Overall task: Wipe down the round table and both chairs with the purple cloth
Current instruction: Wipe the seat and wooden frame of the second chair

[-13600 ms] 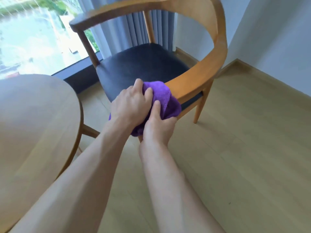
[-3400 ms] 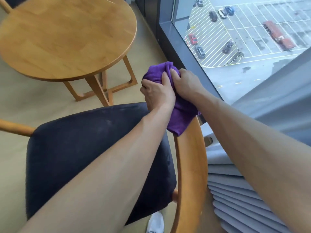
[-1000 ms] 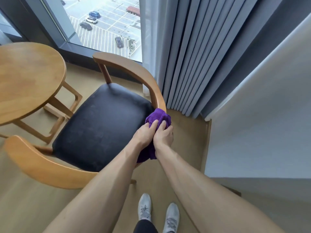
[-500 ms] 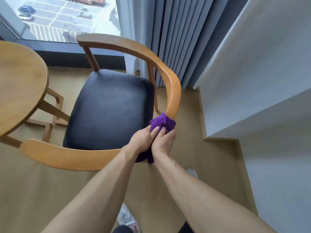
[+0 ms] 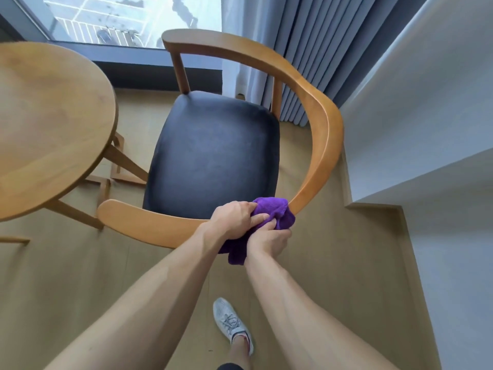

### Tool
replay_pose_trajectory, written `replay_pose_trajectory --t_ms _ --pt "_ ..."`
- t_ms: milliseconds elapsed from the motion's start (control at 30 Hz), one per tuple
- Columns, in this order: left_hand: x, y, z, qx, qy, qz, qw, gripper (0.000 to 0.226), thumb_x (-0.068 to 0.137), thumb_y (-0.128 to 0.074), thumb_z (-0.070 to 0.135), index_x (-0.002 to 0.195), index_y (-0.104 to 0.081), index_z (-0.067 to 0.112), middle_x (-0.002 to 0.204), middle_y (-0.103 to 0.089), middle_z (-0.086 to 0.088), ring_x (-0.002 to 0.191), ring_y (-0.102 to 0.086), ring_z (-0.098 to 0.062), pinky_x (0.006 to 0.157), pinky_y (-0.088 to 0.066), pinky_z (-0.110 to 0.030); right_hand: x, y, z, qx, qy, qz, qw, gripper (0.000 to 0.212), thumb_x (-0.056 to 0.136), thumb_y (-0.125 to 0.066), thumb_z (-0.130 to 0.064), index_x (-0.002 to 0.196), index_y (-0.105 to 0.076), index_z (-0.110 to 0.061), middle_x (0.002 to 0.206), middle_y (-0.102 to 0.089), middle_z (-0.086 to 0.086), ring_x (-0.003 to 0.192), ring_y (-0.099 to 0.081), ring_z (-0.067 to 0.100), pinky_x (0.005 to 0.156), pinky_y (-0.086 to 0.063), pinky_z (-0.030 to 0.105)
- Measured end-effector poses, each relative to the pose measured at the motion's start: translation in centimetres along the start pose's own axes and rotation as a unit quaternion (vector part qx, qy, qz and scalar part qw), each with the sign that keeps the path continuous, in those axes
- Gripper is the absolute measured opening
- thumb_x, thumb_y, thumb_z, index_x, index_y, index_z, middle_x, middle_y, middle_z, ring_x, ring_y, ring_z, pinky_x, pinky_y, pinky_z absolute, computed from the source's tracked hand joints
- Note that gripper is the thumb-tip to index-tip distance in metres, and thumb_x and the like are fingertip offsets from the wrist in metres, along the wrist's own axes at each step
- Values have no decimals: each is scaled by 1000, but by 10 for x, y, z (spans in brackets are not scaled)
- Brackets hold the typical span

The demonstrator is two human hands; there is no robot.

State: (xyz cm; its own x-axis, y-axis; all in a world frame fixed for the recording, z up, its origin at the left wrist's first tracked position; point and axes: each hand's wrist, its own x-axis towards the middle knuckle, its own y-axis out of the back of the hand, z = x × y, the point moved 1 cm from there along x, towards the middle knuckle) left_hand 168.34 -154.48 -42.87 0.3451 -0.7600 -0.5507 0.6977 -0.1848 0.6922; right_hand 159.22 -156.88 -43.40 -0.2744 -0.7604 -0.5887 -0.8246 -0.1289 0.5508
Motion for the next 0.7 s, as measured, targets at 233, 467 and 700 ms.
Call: replay_pose_trajectory --t_ms 233,467,700 --pt "-7 16 -2 -122 -61 -9 991 34 98 -56 40 78 -53 12 81 -61 -5 78 -53 -27 81 -49 -46 -3 16 -8 -50 -13 7 999 44 96 -60 -31 126 -46 -1 128 -53 21 112 -59 40 82 -43 39" --pt "-24 57 -6 -331 -106 2 938 14 100 -56 32 104 -69 33 97 -74 11 87 -66 -4 82 -52 -25 -21 43 -43 17 181 -70 981 34 84 -75 -29 108 -52 -22 104 -63 -6 100 -62 20 86 -50 33" --pt "-38 158 -1 -431 -170 65 884 26 99 -56 34 122 -66 40 113 -74 8 105 -70 -10 85 -55 -22 -28 63 -170 -109 453 -239 852 26 79 -79 -41 82 -63 -21 90 -60 -3 83 -61 10 71 -46 15"
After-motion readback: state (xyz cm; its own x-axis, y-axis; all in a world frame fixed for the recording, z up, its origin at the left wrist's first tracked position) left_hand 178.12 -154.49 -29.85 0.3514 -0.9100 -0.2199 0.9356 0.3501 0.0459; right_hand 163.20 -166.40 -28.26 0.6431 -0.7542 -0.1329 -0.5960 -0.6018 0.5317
